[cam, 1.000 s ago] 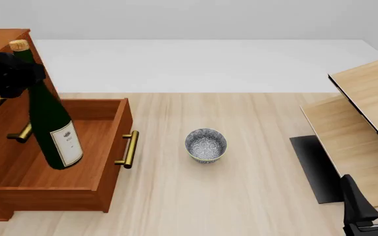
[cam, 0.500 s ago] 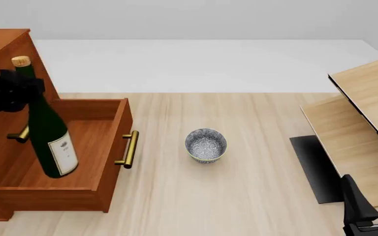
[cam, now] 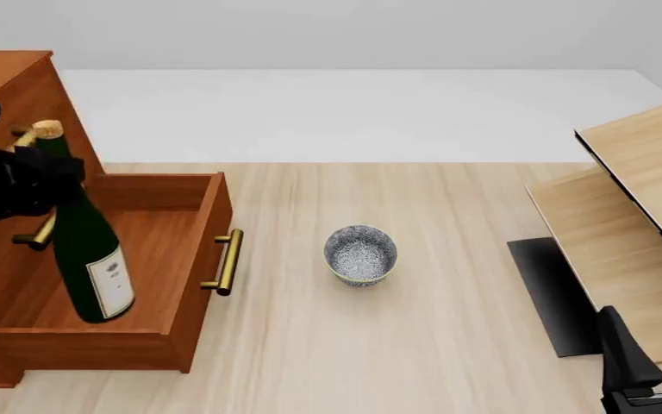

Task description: Put the wine bottle in the bottom drawer of the cabinet.

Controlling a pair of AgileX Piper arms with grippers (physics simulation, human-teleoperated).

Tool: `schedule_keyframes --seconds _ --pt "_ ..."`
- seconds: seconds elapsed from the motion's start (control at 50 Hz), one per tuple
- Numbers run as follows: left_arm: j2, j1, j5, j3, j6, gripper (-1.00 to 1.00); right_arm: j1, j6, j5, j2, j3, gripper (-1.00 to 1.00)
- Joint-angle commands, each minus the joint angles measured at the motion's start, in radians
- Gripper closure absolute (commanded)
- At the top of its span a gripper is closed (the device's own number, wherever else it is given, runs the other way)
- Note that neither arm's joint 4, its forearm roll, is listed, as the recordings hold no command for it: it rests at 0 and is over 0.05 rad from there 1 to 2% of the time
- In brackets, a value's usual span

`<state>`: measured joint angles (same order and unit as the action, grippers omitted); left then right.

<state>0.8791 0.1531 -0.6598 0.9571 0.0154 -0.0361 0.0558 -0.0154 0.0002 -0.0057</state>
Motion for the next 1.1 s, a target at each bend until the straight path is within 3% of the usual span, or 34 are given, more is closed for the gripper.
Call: schedule_keyframes --seconds 0.02,0.22,0.26,0.3,0.34,0.52,0.6,0.74,1.1 --pt "0.036 -0.051 0.011 0.01 -0.008 1.0 0.0 0.001 0.0 0.0 0.0 -1.0" --pt "0.113 -0.066 0.023 0.044 0.006 1.0 -0.001 0.001 0.0 0.0 0.0 -1.0" --pt "0.107 -0.05 0.025 0.052 0.049 1.0 -0.001 0.001 0.0 0.0 0.0 -1.0" --pt "0.159 -0.119 0.025 0.059 -0.03 1.0 -0.001 0.002 0.0 0.0 0.0 -1.0" --pt "0.144 -0.071 0.028 0.058 0.036 1.0 0.0 0.001 0.001 0.0 0.0 -1.0" --pt "0.177 -0.086 0.046 0.054 0.056 1.0 0.002 0.001 0.001 0.0 0.0 -1.0" --pt "0.177 -0.048 0.068 0.025 0.118 1.0 0.001 0.001 0.002 0.0 0.0 -1.0" --pt "0.201 -0.049 0.104 -0.002 0.148 1.0 0.001 0.0 0.002 0.0 0.0 -1.0" --pt "0.269 -0.082 0.106 0.042 0.123 1.0 0.002 -0.001 0.003 0.0 0.0 -1.0"
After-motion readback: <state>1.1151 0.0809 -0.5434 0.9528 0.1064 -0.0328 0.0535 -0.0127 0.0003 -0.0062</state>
